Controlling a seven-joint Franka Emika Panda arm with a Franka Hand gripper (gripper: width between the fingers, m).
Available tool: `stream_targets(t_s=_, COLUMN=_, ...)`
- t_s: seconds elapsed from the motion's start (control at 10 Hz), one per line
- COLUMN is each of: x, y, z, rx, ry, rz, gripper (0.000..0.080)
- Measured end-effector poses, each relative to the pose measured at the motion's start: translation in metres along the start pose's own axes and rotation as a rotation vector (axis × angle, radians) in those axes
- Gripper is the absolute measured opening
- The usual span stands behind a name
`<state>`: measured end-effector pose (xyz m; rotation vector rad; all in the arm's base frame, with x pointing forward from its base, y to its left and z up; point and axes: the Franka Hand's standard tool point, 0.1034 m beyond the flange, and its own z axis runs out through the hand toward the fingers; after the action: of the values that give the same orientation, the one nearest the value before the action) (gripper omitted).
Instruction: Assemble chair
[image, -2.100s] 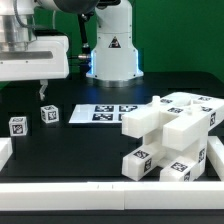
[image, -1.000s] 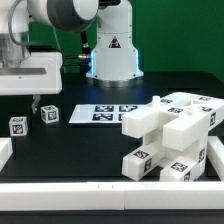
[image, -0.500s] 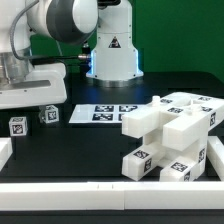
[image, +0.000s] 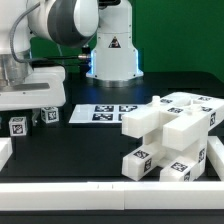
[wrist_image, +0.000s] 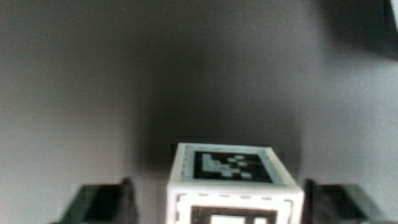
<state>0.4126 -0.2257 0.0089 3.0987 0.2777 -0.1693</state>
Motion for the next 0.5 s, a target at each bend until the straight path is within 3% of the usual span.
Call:
stream_targets(t_s=0.1, x=0.000, y=0.000, z=0.000, rx=0.000, ry=0.000, rz=0.000, gripper=0.0280)
stream_targets(t_s=0.3, x=0.002, y=-0.001, z=-0.001, rx=0.000, ry=0.002, rz=0.007, gripper=0.0281)
stream_targets(t_s=0.4, x=0.020, y=-0.023, z=-0.022, rx=0.001, ry=0.016, rz=0.054, gripper=0.0281)
stream_targets(t_s=0.5, x=0.041, y=-0.052, z=-0.050, rx=0.025, ry=0.025, rz=0.101, gripper=0.0281)
